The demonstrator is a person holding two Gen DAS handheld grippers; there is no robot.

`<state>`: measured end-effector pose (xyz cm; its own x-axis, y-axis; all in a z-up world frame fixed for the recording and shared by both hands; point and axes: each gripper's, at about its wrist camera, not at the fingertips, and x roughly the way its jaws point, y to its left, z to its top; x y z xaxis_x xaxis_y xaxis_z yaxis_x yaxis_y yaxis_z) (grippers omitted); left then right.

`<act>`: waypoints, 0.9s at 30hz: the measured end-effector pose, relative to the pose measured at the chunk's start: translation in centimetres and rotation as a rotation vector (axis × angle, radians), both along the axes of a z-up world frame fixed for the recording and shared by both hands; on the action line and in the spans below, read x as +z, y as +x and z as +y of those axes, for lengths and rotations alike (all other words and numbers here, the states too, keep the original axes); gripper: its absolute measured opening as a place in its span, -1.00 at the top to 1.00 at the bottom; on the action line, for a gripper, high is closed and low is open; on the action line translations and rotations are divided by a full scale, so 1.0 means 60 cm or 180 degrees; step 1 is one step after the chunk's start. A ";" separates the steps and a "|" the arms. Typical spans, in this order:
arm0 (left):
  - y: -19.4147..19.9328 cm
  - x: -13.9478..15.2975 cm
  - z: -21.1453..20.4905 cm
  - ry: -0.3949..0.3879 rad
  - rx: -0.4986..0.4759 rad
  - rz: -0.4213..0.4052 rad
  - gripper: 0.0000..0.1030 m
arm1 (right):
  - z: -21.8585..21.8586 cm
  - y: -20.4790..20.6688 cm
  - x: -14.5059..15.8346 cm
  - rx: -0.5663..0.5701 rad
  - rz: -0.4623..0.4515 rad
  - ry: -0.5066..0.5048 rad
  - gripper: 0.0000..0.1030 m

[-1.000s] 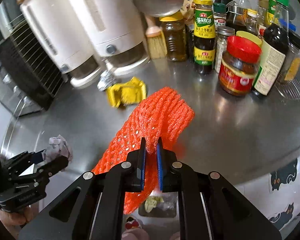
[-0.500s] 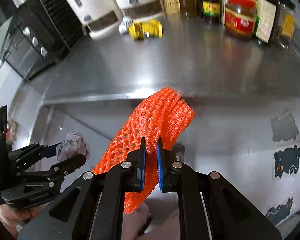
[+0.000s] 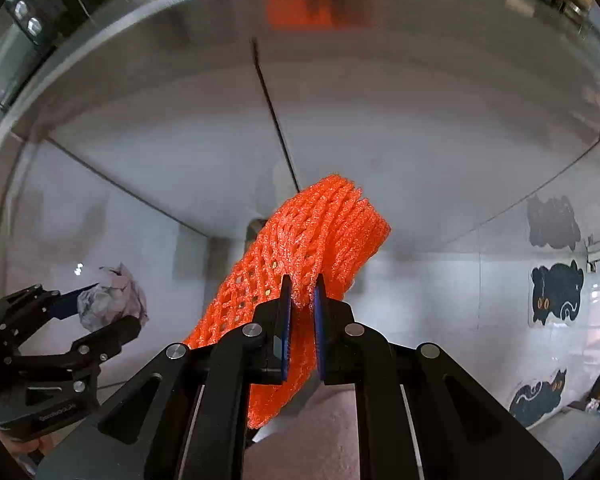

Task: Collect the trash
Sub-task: 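Carry the grey paper and orange net down over the floor bin, then open both tools to drop the grey paper and orange net into the bin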

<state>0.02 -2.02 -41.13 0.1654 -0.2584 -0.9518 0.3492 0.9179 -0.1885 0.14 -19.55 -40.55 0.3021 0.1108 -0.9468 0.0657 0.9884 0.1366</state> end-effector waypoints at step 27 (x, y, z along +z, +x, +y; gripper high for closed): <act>0.106 -0.172 -0.063 0.0130 -0.0106 0.0501 -0.04 | -0.008 0.109 -0.187 -0.0359 0.0589 0.0633 0.72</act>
<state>6.39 -5.83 -51.42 0.0053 -0.2219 -0.9750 0.3485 0.9143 -0.2062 6.67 -20.04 -51.78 0.1473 0.2753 -0.9500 0.2155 0.9285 0.3025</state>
